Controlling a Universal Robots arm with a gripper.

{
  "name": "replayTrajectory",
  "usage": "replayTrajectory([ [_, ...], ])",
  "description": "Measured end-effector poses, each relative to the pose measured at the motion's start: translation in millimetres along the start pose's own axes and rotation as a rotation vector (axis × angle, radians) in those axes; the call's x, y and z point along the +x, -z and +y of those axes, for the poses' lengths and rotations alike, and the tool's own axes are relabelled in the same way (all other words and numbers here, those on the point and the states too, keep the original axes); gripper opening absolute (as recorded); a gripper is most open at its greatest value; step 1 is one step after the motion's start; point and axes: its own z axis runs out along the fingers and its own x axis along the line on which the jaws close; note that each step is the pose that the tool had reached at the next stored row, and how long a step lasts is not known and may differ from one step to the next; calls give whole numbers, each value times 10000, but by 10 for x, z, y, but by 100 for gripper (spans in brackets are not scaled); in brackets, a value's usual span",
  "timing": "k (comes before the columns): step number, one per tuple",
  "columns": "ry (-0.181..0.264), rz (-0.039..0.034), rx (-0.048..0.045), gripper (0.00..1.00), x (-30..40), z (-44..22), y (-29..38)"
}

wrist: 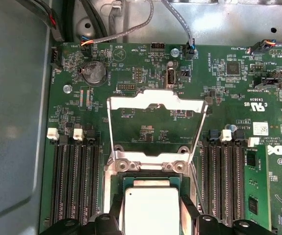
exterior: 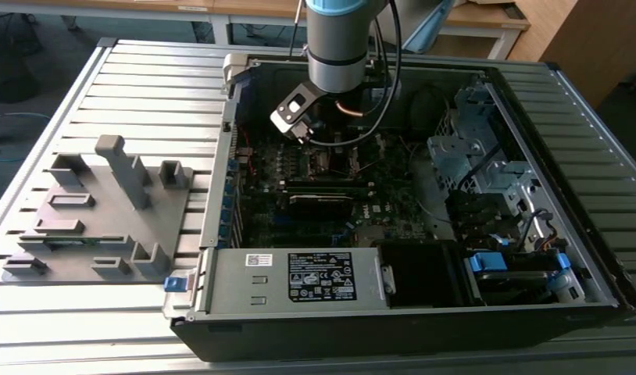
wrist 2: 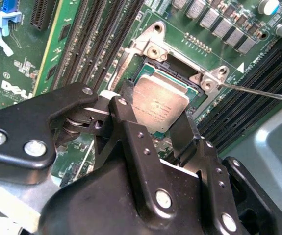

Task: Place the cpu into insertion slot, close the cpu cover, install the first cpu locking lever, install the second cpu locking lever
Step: 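Place the cpu into insertion slot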

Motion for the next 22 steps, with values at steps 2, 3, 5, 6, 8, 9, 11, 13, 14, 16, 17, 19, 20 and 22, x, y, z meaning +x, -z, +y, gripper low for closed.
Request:
replayTrajectory([
  [2, 0, 2, -2, 54, 1, 0, -2],
  [3, -1, 1, -1, 54, 1, 0, -2],
  [5, 0, 1, 0, 54, 1, 0, -3],
  [6, -1, 3, -2, 54, 2, 0, -6],
  [8, -1, 0, 0, 54, 1, -1, -7],
  [9, 0, 0, 0, 54, 1, -1, -7],
  [11, 0, 1, 0, 54, 1, -1, -8],
  [13, -1, 1, -1, 54, 1, -1, -8],
  [14, -1, 1, -1, 54, 1, -1, -8],
  [16, -2, 2, -2, 54, 6, -1, -9],
  [17, -3, 3, -3, 54, 11, -1, -9],
  [19, -1, 2, -2, 54, 14, 0, -9],
  [20, 0, 2, -2, 54, 14, -1, -9],
  [22, 0, 1, -1, 54, 14, 0, -9],
])
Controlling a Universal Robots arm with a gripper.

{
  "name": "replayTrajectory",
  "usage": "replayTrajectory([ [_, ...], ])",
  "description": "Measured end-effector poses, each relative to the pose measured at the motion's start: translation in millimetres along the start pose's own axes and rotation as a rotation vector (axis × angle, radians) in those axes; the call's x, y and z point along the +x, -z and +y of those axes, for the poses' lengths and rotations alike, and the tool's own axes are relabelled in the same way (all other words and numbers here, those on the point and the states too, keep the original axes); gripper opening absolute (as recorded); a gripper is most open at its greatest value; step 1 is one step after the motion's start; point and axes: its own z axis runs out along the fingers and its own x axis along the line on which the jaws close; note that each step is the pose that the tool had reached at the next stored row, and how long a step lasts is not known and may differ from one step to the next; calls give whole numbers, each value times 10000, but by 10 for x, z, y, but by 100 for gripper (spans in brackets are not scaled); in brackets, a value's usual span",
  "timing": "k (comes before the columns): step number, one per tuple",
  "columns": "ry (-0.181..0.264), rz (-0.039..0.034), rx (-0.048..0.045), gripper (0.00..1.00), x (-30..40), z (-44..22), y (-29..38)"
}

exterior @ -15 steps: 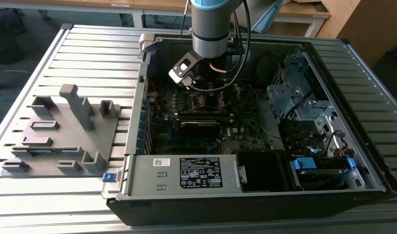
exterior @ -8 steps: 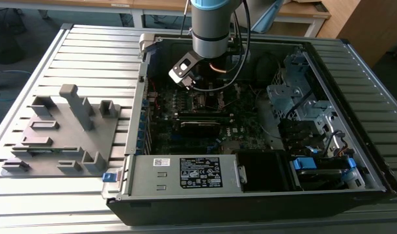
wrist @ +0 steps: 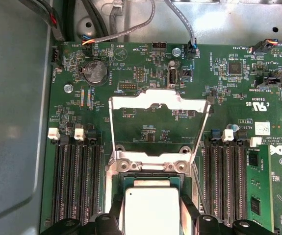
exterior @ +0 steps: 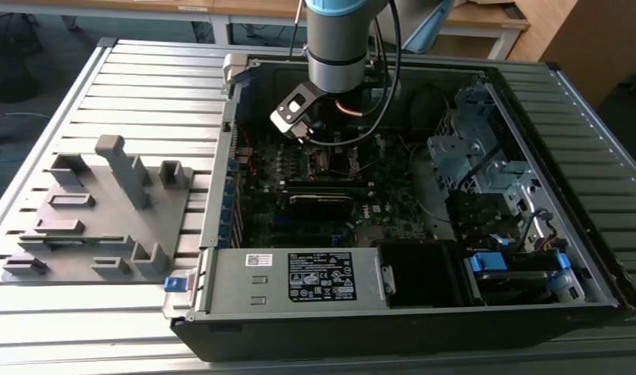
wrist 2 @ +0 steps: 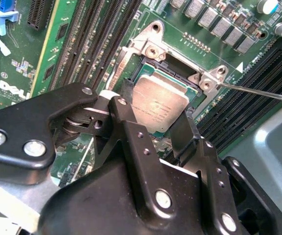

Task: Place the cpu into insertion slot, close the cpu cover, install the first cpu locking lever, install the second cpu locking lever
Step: 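Place the cpu into insertion slot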

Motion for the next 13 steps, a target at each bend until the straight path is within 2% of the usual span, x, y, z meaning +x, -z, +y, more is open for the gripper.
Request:
replayTrajectory([
  [13, -1, 0, 0, 54, 0, -1, -8],
])
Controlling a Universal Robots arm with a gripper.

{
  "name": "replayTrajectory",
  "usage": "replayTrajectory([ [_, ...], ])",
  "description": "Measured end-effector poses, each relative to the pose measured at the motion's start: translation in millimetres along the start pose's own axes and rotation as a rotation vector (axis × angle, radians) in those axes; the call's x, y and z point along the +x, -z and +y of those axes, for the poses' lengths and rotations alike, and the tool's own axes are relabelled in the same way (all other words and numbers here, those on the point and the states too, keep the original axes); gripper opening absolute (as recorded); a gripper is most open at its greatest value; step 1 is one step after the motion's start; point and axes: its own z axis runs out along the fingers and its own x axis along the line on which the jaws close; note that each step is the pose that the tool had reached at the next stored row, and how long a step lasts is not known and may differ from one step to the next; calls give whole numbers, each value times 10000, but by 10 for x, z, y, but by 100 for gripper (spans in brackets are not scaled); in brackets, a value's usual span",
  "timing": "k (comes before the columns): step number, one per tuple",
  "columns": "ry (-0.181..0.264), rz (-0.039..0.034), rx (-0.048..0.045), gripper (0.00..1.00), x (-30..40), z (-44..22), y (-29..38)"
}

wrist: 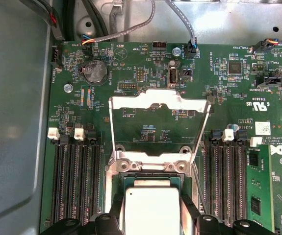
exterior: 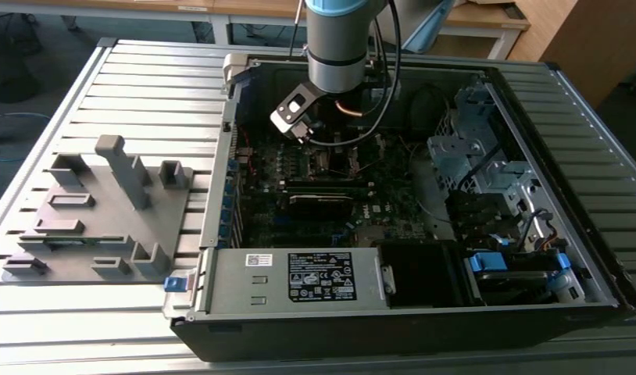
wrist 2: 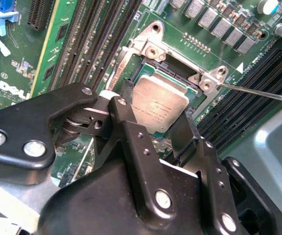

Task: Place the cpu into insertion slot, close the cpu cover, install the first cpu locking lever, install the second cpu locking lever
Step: 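Place the cpu into insertion slot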

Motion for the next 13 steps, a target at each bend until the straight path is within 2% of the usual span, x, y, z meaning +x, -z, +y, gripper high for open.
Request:
replayTrajectory([
  [13, 0, 0, -1, 54, 0, 0, -4],
])
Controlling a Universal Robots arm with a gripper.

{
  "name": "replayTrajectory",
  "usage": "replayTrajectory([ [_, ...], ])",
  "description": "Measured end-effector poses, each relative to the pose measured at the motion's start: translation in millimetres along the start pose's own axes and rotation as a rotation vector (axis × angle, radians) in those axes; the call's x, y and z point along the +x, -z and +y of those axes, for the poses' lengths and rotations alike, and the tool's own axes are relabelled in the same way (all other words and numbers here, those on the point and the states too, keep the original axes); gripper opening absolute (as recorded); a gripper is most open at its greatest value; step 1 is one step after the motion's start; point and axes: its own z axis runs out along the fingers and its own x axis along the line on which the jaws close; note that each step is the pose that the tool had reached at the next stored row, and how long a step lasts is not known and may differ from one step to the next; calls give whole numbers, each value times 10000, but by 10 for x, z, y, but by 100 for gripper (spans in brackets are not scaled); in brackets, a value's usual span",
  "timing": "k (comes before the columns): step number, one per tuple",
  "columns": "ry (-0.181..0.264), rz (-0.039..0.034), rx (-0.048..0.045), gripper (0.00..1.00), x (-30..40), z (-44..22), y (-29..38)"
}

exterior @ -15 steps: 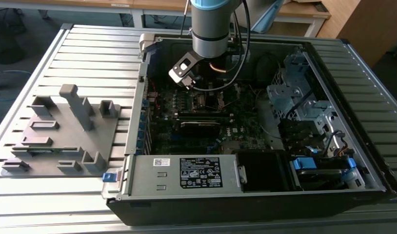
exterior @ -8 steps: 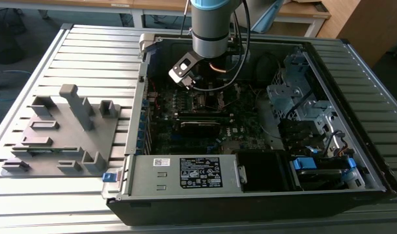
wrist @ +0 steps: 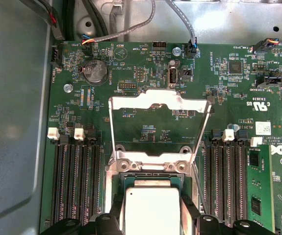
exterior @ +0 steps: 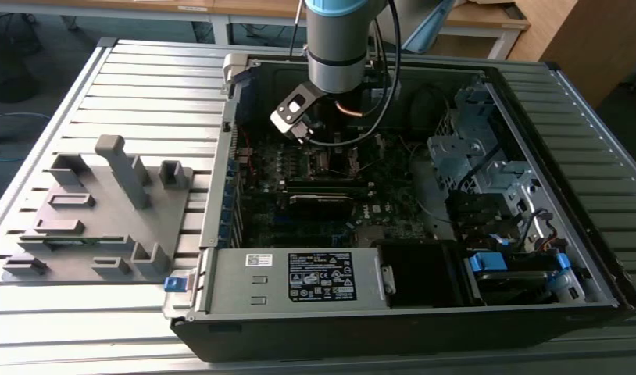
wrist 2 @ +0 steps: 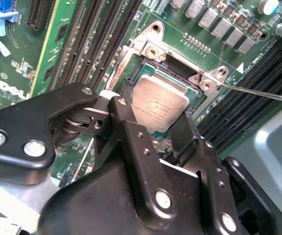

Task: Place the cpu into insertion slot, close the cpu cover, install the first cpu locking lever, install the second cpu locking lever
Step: 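Place the cpu into insertion slot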

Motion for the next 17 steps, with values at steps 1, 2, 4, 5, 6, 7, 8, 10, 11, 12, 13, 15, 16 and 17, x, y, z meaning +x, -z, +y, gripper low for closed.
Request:
replayTrajectory([
  [1, 0, 0, 0, 54, 0, 0, 0],
  [2, 0, -1, 0, 54, 0, 0, 0],
  [4, 0, -1, 0, 54, 0, 0, 0],
  [5, 0, 0, 0, 54, 0, 0, -1],
  [6, 0, 0, 0, 54, 0, 0, -1],
  [7, 0, 0, 1, 54, 0, 0, -1],
  [8, 0, 0, 1, 54, 0, 0, -1],
  [10, 1, 0, 1, 54, 0, 0, -1],
  [11, 0, 0, 1, 54, 0, 0, -2],
  [12, 0, 0, 1, 54, 0, 0, -2],
  [13, 0, 0, 1, 54, 0, 0, -2],
  [15, 0, 0, 1, 54, 0, 0, -2],
  [16, 0, 0, 1, 54, 0, 0, -2],
  [17, 0, 0, 1, 54, 0, 0, -3],
])
